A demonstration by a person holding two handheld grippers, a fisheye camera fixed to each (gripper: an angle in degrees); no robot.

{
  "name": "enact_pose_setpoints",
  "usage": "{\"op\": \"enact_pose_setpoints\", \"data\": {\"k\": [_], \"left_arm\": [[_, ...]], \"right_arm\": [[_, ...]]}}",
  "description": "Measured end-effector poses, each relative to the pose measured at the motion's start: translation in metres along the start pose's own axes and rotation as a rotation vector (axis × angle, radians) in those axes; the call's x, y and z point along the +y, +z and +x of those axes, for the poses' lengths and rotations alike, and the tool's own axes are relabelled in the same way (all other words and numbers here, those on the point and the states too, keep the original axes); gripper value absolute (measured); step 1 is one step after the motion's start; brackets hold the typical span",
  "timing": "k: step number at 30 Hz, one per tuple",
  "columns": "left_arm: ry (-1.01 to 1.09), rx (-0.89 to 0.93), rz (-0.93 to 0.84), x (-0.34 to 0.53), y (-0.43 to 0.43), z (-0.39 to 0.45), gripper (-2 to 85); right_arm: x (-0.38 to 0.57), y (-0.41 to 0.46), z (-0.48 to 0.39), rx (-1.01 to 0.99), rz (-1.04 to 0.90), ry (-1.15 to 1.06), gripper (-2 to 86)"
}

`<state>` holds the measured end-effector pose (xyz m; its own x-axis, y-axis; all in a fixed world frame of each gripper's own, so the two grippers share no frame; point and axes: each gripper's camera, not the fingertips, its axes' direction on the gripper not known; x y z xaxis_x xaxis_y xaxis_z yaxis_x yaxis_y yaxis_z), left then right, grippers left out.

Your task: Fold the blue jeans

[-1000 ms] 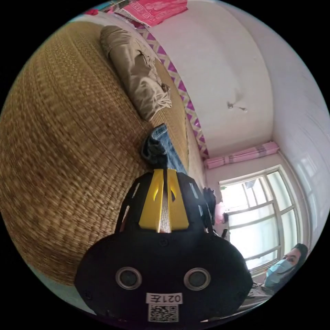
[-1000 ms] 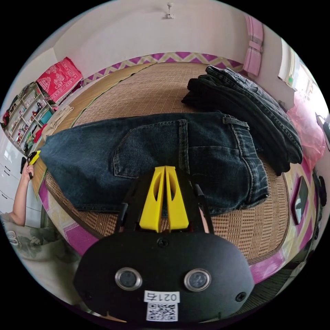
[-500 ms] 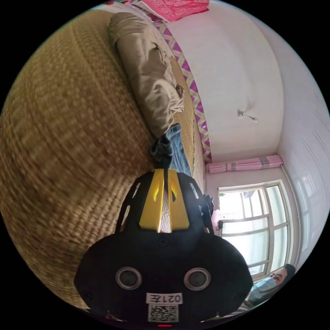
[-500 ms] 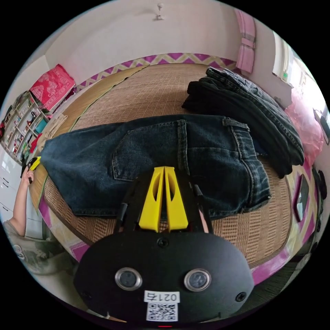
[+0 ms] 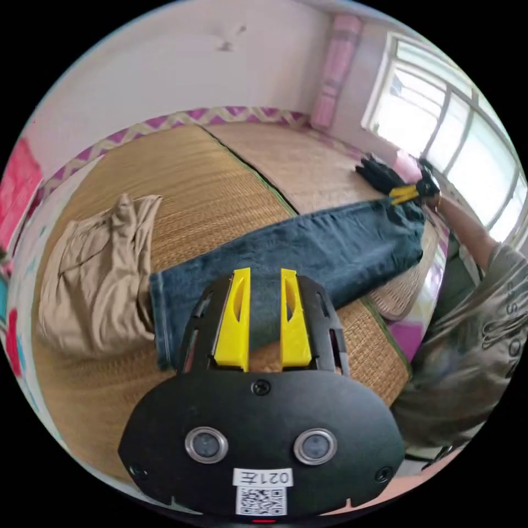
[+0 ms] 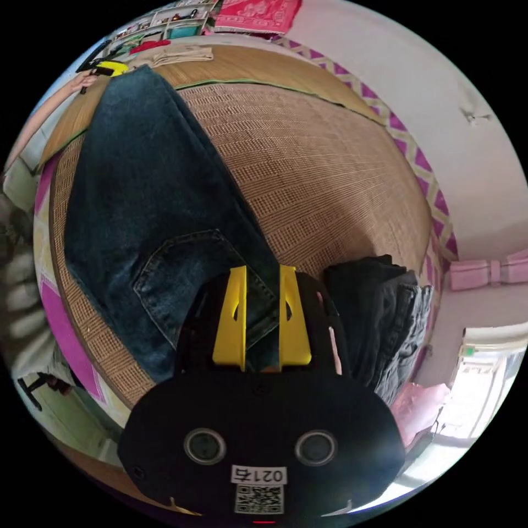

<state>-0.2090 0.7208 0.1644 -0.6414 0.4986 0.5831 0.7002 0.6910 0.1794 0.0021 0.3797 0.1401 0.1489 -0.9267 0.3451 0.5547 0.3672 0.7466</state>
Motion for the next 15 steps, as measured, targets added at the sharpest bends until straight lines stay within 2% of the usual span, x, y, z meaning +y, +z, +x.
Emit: {"op": "enact_pose_setpoints", "data": {"k": [5, 9, 15], "left_arm": [[0.167, 0.013, -0.140, -0.104, 0.051, 0.039, 8.7], [0.256, -0.004, -0.201, -0.141, 0.070, 0.066, 9.5], [0.336, -0.028, -0.223, -0.178, 0.079, 0.104, 9.3]], "right_arm": [[-0.022, 0.017, 0.035, -0.126, -0.035, -0.033, 6.8], [-0.030, 0.010, 0.035, -0.101, -0.034, -0.077, 0.0], [-0.010, -0.039, 0.048, -0.118, 0.076, -0.058, -1.0]]}}
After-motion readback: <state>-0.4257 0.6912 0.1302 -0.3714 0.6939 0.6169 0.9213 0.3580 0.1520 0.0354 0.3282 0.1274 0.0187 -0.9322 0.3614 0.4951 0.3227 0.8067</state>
